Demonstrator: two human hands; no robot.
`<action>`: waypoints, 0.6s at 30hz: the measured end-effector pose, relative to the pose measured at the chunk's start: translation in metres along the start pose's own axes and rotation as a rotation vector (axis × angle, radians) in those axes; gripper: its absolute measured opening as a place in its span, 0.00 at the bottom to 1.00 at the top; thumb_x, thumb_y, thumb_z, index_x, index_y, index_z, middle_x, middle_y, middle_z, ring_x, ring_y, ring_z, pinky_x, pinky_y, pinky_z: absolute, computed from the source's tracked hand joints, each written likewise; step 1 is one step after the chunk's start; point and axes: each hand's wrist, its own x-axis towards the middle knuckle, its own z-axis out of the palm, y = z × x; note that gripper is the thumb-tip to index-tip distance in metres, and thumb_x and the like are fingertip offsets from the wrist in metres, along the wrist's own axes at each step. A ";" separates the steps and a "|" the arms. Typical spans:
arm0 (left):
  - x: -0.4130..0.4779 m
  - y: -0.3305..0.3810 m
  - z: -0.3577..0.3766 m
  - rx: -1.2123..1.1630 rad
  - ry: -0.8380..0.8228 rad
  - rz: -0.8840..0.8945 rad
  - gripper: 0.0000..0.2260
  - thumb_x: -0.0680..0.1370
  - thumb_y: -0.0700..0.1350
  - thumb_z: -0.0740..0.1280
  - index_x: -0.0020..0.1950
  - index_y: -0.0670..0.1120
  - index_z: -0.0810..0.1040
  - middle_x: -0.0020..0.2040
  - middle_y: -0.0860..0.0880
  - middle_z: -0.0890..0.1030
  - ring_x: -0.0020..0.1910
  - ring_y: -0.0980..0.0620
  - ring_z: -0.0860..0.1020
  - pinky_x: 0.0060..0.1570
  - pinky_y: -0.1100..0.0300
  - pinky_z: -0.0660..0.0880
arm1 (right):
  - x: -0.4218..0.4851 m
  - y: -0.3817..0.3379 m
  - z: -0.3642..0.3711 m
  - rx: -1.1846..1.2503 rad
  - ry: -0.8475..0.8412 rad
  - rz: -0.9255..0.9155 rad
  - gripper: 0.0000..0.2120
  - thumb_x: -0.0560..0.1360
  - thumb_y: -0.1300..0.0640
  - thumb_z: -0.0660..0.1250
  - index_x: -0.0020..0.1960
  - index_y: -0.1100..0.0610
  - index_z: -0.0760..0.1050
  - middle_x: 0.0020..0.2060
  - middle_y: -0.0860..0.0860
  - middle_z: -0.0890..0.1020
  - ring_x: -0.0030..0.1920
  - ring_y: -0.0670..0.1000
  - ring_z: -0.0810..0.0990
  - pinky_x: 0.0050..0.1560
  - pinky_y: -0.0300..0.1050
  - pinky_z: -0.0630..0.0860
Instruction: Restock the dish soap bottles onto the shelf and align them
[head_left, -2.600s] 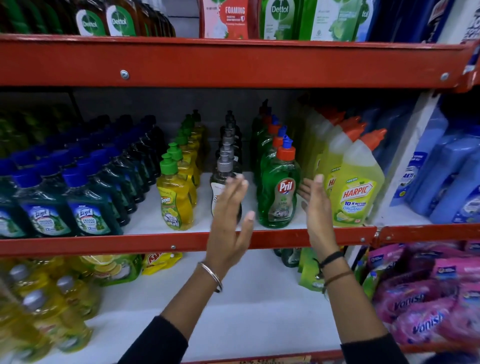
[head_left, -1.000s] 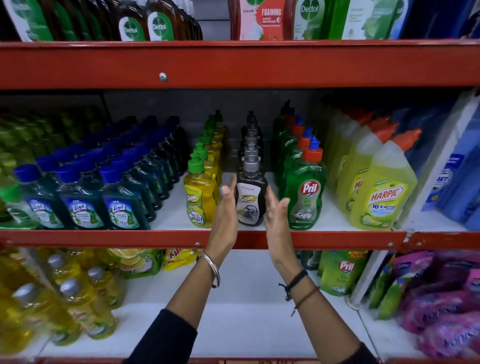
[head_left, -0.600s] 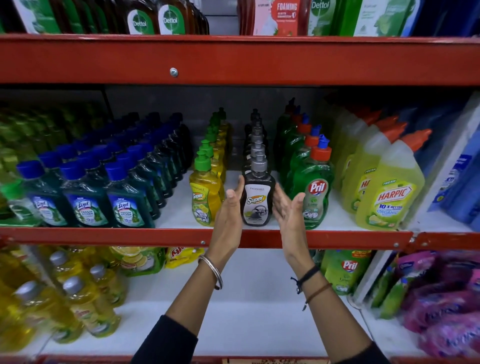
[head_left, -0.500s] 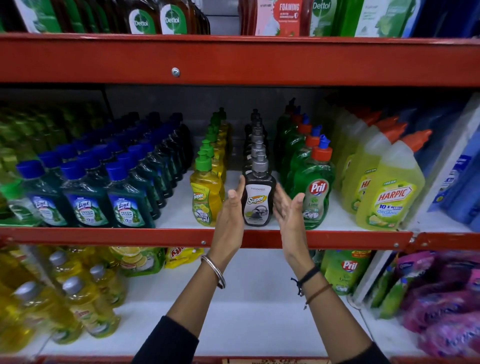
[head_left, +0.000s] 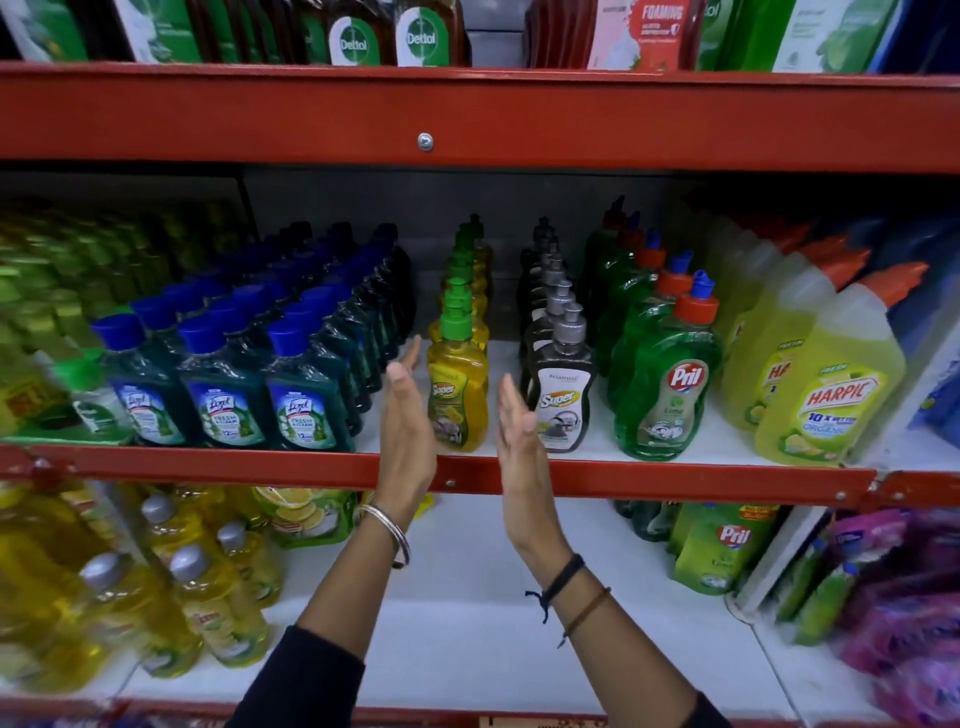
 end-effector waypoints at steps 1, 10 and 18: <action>0.001 0.002 -0.004 0.002 -0.056 -0.035 0.31 0.75 0.69 0.39 0.74 0.62 0.62 0.73 0.57 0.66 0.73 0.54 0.65 0.72 0.51 0.62 | 0.003 0.002 0.004 0.004 0.002 0.026 0.46 0.62 0.19 0.50 0.73 0.43 0.56 0.76 0.44 0.60 0.75 0.40 0.58 0.77 0.49 0.54; -0.001 0.001 -0.030 0.000 -0.169 -0.033 0.39 0.60 0.84 0.40 0.63 0.73 0.67 0.68 0.56 0.74 0.66 0.55 0.73 0.66 0.54 0.67 | 0.025 0.003 0.017 0.065 0.077 0.104 0.55 0.56 0.16 0.49 0.72 0.50 0.64 0.72 0.45 0.67 0.72 0.43 0.64 0.72 0.42 0.59; 0.000 -0.001 -0.035 -0.004 -0.204 -0.045 0.39 0.59 0.85 0.40 0.63 0.74 0.66 0.71 0.51 0.73 0.65 0.54 0.73 0.66 0.51 0.68 | 0.025 -0.006 0.015 0.034 0.084 0.119 0.57 0.55 0.15 0.48 0.71 0.51 0.66 0.65 0.43 0.71 0.68 0.43 0.69 0.60 0.31 0.65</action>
